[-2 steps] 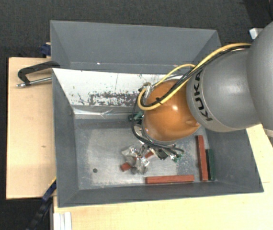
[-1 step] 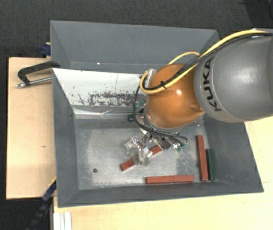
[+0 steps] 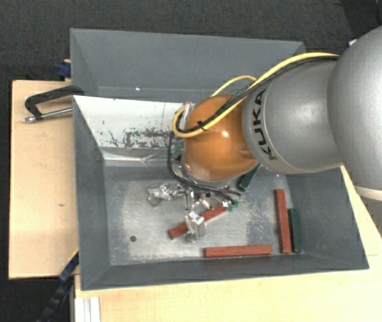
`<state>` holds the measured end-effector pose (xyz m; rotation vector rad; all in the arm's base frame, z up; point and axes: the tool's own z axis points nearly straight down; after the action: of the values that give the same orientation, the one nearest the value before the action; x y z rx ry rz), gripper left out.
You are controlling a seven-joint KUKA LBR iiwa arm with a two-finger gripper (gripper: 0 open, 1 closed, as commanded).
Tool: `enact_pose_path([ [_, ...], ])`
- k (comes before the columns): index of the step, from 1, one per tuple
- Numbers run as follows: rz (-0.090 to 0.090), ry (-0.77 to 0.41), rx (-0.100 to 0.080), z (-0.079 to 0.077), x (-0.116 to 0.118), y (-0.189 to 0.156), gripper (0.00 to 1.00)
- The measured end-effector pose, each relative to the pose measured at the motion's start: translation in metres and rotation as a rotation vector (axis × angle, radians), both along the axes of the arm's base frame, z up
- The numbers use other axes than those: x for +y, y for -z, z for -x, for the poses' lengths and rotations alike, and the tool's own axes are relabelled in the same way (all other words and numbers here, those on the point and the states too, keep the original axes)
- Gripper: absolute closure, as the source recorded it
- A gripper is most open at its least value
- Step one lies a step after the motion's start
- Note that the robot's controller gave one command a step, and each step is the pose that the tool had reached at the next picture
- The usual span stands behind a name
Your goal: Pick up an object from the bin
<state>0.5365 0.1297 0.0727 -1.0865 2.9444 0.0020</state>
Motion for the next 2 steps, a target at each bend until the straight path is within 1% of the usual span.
enact_pose_path([
  [1, 0.0, 0.0, 0.001, -0.0004, 0.0009, 0.0019, 1.0],
  [2, 0.0, 0.0, 0.001, -0.0004, 0.0009, 0.0019, 1.0],
])
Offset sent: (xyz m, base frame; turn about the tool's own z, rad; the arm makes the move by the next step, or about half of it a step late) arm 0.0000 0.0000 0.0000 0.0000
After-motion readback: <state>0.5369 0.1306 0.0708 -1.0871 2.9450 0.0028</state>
